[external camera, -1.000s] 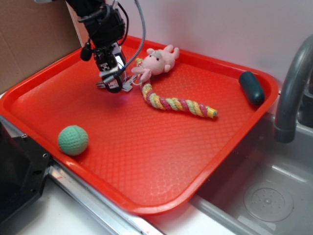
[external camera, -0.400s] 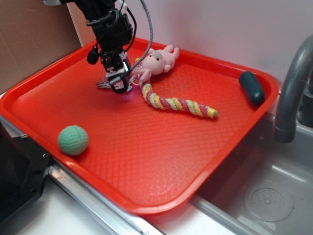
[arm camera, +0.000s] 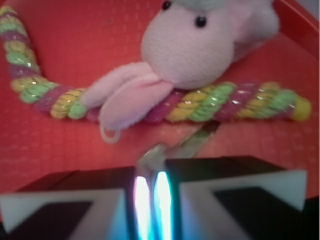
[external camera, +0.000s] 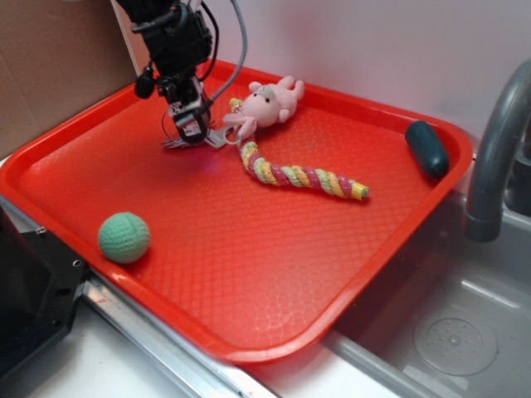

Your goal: Grab the silver keys.

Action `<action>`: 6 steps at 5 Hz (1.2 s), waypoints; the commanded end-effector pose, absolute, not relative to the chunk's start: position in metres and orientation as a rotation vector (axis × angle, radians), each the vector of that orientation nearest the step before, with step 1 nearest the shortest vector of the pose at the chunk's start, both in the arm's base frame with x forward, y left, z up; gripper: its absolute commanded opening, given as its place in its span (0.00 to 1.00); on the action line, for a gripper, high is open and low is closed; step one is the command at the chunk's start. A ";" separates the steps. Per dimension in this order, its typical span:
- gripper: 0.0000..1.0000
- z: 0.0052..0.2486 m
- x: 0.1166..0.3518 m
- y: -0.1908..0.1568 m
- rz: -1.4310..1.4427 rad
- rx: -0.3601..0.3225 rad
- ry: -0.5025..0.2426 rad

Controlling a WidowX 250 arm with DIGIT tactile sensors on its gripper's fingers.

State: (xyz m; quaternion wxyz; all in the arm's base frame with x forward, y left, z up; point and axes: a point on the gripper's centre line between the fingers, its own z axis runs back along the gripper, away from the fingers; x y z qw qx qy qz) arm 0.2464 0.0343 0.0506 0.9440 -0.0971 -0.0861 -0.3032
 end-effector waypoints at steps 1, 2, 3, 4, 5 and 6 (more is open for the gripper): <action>0.00 0.151 0.206 0.022 -0.219 -0.179 -0.177; 0.00 0.175 0.179 -0.003 0.026 -0.089 -0.140; 0.00 0.185 0.163 -0.017 0.255 -0.029 -0.145; 0.00 0.192 0.154 -0.015 0.203 -0.027 -0.212; 0.00 0.187 0.163 -0.002 0.231 -0.030 -0.210; 0.00 0.183 0.177 0.004 0.224 -0.055 -0.176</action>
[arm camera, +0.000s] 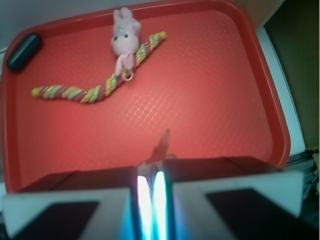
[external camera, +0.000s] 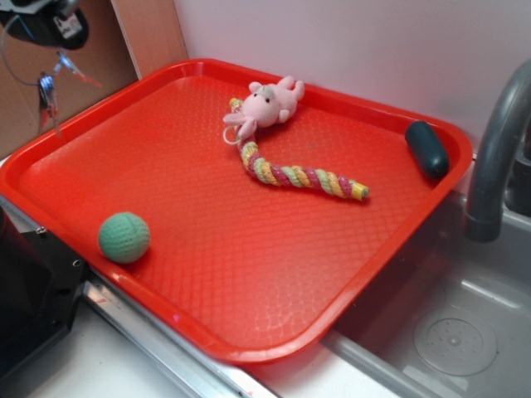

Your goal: Grab the silver keys.

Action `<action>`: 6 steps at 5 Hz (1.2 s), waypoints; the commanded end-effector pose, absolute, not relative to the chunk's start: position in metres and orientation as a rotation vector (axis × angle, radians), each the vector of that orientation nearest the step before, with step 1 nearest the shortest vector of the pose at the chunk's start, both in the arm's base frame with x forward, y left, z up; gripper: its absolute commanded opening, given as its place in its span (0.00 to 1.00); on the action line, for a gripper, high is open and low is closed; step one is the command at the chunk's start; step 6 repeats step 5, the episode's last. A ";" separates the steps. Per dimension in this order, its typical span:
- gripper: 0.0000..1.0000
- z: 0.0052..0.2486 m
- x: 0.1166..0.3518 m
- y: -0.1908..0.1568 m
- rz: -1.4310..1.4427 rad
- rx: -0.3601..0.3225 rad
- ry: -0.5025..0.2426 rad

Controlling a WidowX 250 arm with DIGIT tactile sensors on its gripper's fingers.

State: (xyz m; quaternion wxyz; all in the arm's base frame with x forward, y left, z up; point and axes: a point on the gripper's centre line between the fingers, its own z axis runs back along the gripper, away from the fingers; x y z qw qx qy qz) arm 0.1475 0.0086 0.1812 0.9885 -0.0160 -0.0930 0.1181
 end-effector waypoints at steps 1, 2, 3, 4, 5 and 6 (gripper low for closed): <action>0.00 0.190 0.199 0.007 0.268 -0.087 -0.160; 0.00 0.191 0.226 0.004 0.346 -0.053 -0.125; 0.00 0.196 0.236 -0.005 0.348 -0.026 -0.115; 0.00 0.201 0.232 -0.011 0.319 -0.014 -0.148; 0.00 0.192 0.228 -0.006 0.314 0.002 -0.165; 0.00 0.192 0.228 -0.006 0.314 0.002 -0.165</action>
